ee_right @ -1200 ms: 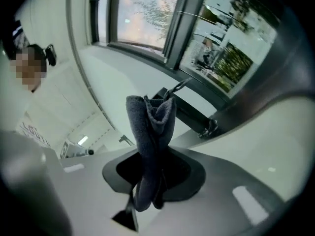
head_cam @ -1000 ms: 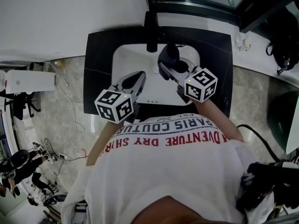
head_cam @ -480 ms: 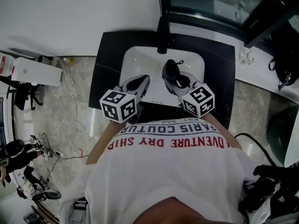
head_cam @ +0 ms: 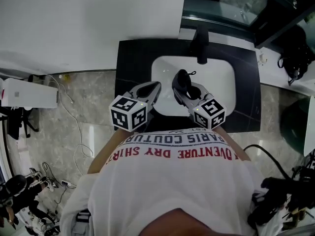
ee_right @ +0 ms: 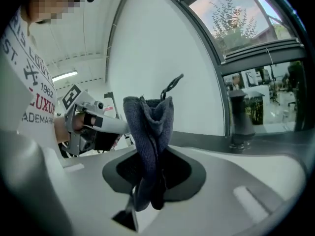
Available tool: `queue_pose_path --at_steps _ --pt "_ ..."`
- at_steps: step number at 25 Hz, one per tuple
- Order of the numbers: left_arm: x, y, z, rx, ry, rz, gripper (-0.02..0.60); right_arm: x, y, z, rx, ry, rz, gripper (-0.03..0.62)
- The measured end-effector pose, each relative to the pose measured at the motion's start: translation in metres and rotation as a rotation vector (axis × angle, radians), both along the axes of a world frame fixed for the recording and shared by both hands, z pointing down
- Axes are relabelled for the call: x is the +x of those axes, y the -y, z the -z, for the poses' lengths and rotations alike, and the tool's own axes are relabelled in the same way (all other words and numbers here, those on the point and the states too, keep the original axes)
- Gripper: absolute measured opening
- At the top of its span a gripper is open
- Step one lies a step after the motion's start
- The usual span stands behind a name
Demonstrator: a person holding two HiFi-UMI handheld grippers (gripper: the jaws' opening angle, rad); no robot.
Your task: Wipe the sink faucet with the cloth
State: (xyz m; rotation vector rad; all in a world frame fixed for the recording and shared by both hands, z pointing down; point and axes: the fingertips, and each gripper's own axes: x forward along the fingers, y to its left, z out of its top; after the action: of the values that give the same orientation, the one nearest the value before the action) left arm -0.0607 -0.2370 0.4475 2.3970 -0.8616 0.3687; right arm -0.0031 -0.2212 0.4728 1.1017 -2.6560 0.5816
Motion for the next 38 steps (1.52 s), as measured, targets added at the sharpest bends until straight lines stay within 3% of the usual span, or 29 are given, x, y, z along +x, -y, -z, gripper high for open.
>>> queue_pose_path --at_steps 5,8,21,25,28,38 --pt "-0.092 0.021 -0.018 -0.063 0.012 -0.071 0.001 -0.090 0.019 -0.003 -0.029 0.030 -0.104 0.081" --pt "-0.113 0.029 -0.024 -0.085 0.007 -0.106 0.001 -0.107 0.018 -0.005 -0.032 -0.003 -0.142 0.081" --pt "-0.045 0.054 -0.024 -0.025 0.072 -0.287 0.002 -0.038 0.051 -0.018 -0.023 0.042 -0.351 0.081" --pt "-0.037 0.073 -0.015 -0.011 0.048 -0.327 0.002 -0.030 0.069 -0.008 0.013 0.047 -0.442 0.081" --pt "-0.036 0.087 -0.013 0.011 0.032 -0.392 0.001 -0.029 0.082 -0.005 0.036 0.030 -0.515 0.081" --pt "-0.068 0.144 -0.042 -0.024 -0.003 -0.562 0.002 -0.052 0.107 -0.033 0.003 -0.030 -0.822 0.081"
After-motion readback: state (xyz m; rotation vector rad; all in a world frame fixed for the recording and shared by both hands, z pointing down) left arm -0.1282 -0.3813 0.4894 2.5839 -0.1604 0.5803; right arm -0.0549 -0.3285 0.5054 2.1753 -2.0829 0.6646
